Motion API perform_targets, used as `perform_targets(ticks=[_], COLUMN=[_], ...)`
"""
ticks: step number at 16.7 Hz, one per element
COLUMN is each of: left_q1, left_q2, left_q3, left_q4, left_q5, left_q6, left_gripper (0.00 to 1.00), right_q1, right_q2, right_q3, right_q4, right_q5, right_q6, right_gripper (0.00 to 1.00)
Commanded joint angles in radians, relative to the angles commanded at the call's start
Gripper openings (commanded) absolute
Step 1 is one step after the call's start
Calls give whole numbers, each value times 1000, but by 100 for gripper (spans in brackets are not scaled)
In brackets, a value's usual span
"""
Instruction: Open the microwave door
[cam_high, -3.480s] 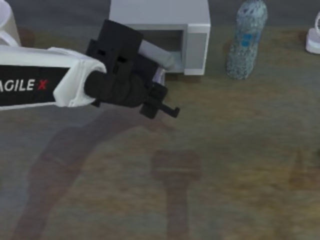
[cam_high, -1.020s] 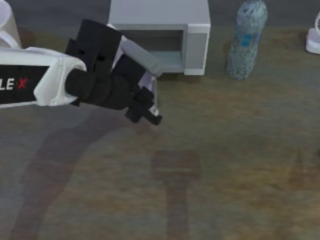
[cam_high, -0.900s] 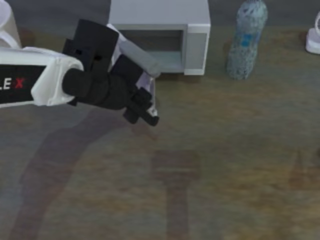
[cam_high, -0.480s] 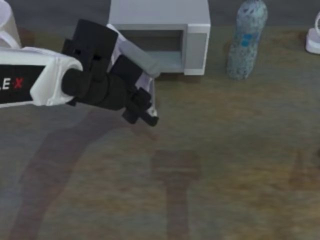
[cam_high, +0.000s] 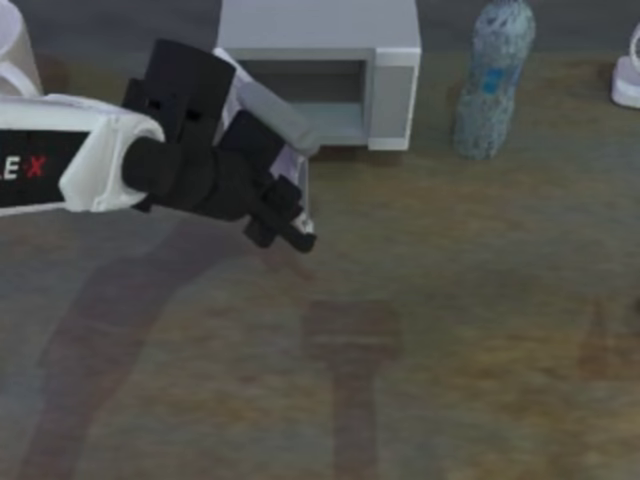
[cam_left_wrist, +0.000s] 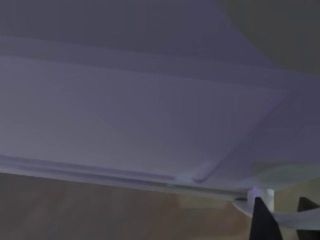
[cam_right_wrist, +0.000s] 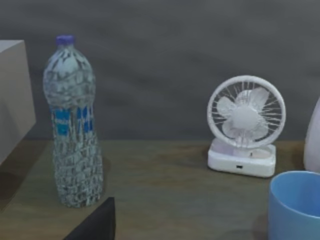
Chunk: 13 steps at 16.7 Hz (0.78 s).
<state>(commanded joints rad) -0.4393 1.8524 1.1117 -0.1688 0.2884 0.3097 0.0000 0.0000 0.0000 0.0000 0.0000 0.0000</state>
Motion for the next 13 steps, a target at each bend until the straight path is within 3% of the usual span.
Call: perform_targets(ticks=[13], left_q1=[-1], left_q2=[1], left_q3=[-5], left_q4=[-5], left_q5=[14], left_q6=[8], left_gripper=[0], right_q1=[0], right_q2=[0], right_q3=[0], right_q4=[0], right_q5=[0], right_q6=[0], right_gripper=[100])
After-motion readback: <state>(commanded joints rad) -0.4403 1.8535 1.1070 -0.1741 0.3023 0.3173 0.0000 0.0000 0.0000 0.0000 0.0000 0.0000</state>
